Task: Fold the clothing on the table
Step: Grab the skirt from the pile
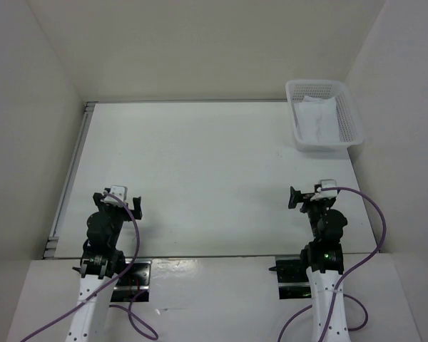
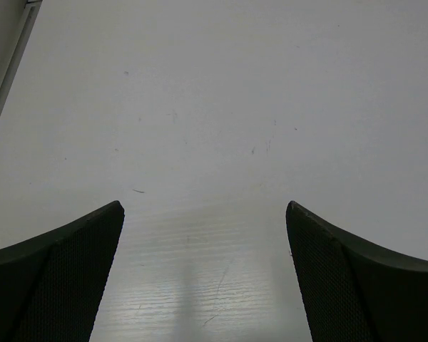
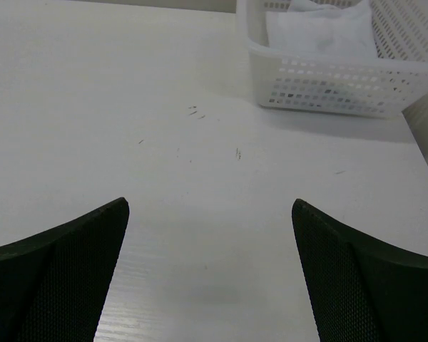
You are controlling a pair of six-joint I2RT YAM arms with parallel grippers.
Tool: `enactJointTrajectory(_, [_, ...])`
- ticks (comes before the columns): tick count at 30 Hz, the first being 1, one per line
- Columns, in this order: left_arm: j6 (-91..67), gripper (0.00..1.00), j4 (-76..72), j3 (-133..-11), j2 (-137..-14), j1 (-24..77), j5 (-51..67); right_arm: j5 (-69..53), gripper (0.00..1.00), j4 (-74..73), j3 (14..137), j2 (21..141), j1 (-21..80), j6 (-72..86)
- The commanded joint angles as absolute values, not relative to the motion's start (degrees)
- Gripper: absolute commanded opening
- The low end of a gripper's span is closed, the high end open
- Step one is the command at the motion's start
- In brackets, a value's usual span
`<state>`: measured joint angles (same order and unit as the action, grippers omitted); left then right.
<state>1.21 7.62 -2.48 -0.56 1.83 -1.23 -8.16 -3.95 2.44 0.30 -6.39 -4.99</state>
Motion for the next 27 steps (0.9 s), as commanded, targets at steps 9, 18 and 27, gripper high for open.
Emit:
enactJointTrajectory(9, [0.4,1.00,5.3,-0.4,7.3,2.1,-1.6,-7.6,0.99,-3.4,-0.2,-4.5,-6.7,-5.0])
enactJointTrajectory(18, [0.4,1.00,5.3,-0.4,7.3,2.1,-1.6,-11.2,0.99,-2.8,1.5,-4.5,-6.7,-6.8])
enactJointTrajectory(27, [0.4,1.00,5.3,-0.4,7.3,2.1,-1.6,-1.2,0.99,5.7,13.5,-4.5,-6.7,-2.7])
